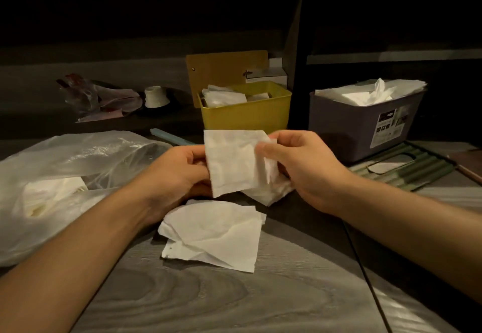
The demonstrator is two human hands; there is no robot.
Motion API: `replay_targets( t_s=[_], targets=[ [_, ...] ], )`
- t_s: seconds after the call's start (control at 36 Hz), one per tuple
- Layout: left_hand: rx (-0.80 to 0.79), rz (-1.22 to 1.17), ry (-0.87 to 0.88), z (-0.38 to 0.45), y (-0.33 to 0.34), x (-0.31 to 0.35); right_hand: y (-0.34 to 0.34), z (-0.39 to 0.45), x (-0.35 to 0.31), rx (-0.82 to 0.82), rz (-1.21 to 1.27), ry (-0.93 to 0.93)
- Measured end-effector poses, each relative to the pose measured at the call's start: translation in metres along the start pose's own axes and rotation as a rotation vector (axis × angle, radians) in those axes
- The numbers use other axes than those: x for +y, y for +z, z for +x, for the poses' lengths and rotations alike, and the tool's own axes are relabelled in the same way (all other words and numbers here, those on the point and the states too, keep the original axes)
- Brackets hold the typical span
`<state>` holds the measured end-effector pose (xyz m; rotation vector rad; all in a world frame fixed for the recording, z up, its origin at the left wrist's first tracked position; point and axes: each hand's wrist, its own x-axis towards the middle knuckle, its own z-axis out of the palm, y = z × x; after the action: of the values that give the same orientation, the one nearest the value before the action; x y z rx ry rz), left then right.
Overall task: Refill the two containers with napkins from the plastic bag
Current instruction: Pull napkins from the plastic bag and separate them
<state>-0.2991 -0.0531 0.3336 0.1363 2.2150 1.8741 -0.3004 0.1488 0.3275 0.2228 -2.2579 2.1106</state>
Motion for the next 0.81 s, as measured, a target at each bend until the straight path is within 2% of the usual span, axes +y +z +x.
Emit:
replay_targets(
  t_s=[0.08, 0.19, 0.28, 0.39, 0.5, 0.56, 0.67, 0.72, 0.81],
  targets=[
    [-0.020, -0.085, 0.013, 0.002, 0.002, -0.001, -0.002, 0.003, -0.001, 0.056, -0.006, 0.021],
    [-0.029, -0.136, 0.052, 0.003, 0.003, -0.004, -0.006, 0.007, -0.003, 0.007, 0.098, 0.078],
    [-0.014, -0.098, 0.147, 0.004, 0.003, -0.005, -0.008, 0.007, -0.004, -0.002, 0.112, 0.090],
    [0.101, 0.399, 0.386, 0.008, 0.002, -0.010, -0.010, 0.010, -0.003, 0.067, 0.154, 0.048],
    [-0.045, 0.790, 0.346, 0.014, 0.008, -0.011, -0.013, 0.013, -0.002, 0.100, 0.321, 0.044],
    [-0.054, 0.956, 0.382, 0.017, 0.012, -0.011, -0.014, 0.012, -0.003, 0.064, 0.355, 0.021],
    [0.059, 0.869, 0.408, 0.021, 0.010, -0.013, -0.015, 0.012, 0.000, -0.034, 0.325, 0.017],
    [0.012, 0.850, 0.424, 0.021, 0.009, -0.015, -0.014, 0.013, 0.003, -0.066, 0.308, 0.024],
    [-0.078, 0.689, 0.431, 0.021, 0.007, -0.014, -0.012, 0.014, 0.003, -0.051, 0.268, 0.040]
  ],
)
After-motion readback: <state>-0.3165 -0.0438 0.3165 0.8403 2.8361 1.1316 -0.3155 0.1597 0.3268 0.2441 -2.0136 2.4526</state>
